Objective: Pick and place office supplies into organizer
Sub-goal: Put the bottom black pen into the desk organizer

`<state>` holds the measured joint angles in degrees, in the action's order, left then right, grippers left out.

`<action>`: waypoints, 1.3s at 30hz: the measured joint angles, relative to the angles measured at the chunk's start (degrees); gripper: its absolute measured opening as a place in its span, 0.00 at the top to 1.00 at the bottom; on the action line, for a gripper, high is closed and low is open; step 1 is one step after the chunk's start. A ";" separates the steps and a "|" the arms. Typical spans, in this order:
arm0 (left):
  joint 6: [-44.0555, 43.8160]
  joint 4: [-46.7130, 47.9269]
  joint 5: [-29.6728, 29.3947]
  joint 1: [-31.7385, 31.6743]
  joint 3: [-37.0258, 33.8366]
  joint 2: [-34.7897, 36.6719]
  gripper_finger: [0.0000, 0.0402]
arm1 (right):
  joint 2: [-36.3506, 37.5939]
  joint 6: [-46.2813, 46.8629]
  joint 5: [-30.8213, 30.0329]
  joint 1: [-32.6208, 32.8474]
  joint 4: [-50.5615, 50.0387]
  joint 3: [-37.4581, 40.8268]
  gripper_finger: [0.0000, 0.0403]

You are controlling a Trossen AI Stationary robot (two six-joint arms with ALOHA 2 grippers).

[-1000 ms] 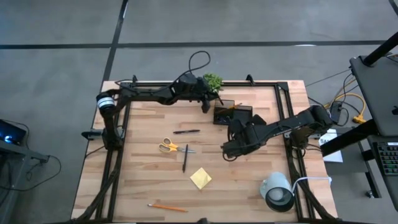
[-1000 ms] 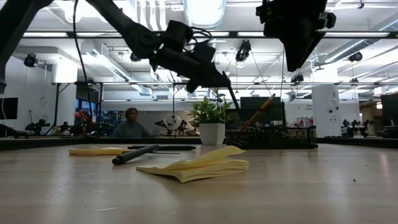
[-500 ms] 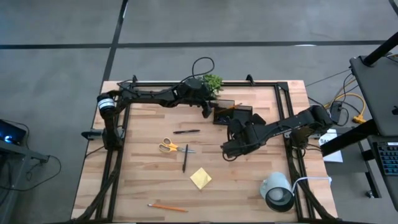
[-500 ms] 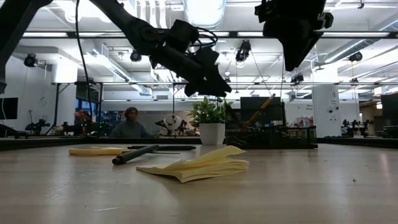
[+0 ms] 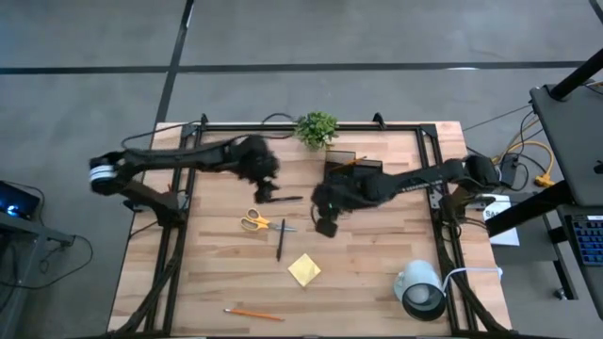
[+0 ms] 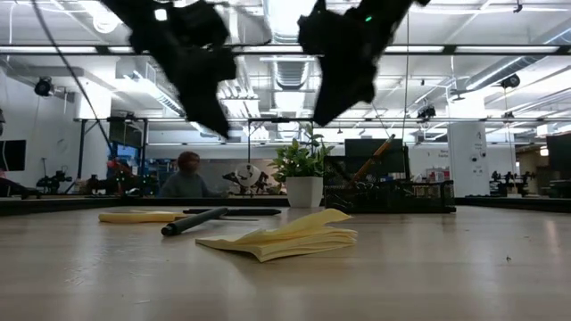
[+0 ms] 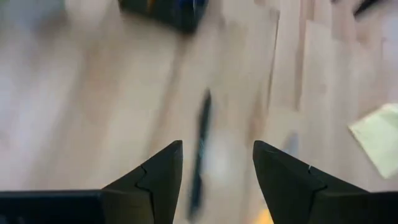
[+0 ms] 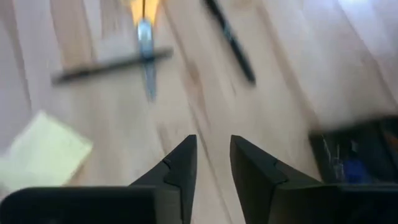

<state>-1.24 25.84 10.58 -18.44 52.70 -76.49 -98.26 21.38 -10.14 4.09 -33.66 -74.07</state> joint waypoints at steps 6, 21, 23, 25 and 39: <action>-22.14 -13.02 -0.75 5.10 -18.94 14.86 0.55 | -4.07 -15.39 10.13 -5.23 10.25 -2.89 0.82; -43.60 -19.31 -5.40 14.38 -33.13 29.83 0.55 | -30.29 -50.04 17.64 -4.71 -20.10 -32.95 0.79; -44.98 -19.41 -5.41 14.87 -33.17 30.21 0.55 | -33.43 -52.57 15.95 -4.46 -22.89 -37.51 0.79; -46.37 -19.41 -5.44 15.17 -33.17 30.57 0.55 | -35.99 -55.12 13.03 -4.08 -24.12 -41.93 0.80; -47.93 -19.40 -5.45 15.91 -32.75 40.27 0.55 | -40.41 -60.55 13.21 -2.46 -24.34 -48.78 0.81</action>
<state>-49.17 6.44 5.13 -2.52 19.94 -36.22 -138.67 -39.17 3.07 1.63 -58.01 -122.85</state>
